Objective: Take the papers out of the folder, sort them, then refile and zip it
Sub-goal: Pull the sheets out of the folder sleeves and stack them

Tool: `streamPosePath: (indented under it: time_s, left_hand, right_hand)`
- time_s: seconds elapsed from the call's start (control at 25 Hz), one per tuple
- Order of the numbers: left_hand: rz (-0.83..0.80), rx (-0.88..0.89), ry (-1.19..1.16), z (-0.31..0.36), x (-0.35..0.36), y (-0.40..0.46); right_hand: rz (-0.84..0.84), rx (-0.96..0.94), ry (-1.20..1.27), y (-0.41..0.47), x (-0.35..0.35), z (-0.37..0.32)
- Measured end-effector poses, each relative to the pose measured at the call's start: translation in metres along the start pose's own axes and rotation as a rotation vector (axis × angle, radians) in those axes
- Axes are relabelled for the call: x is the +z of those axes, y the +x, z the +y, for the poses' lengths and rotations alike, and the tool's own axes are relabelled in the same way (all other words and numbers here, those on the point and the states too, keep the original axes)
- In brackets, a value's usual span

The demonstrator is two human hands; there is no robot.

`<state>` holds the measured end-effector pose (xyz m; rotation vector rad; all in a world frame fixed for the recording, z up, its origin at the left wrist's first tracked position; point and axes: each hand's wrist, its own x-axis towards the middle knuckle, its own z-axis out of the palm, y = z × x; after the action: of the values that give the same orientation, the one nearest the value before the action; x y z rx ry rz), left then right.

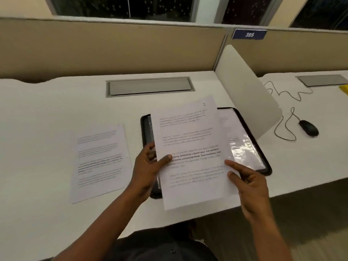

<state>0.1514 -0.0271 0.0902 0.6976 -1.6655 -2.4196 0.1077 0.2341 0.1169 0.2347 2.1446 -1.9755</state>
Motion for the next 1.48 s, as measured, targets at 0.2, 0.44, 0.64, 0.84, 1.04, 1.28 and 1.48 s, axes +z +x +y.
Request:
streamPosePath:
  time_s: [0.2,0.44,0.64,0.84,1.04,1.28,1.48]
  left_hand:
    - [0.198,0.025,0.11,-0.005,-0.08,0.008]
    - [0.435,0.077,0.322,-0.015,-0.152,0.009]
    - [0.58,0.099,0.538,-0.018,-0.206,0.01]
    - [0.579,0.154,0.772,-0.034,-0.242,0.021]
    - [0.657,0.082,0.967,-0.055,-0.26,0.036]
    - [0.635,0.075,0.979,-0.066,-0.259,0.037]
    - [0.643,0.091,0.923,-0.062,-0.261,0.037]
  right_hand:
    - [-0.126,-0.02,-0.014,0.025,0.078,0.022]
    - [-0.268,-0.033,-0.166,0.033,0.158,0.056]
    - [-0.358,-0.175,-0.388,0.032,0.224,0.078]
    - [-0.414,-0.294,-0.626,0.033,0.267,0.106]
    - [-0.472,-0.388,-0.796,0.034,0.276,0.124]
    - [-0.497,-0.376,-0.904,0.029,0.277,0.134]
    - [-0.467,-0.466,-0.966,0.026,0.281,0.14]
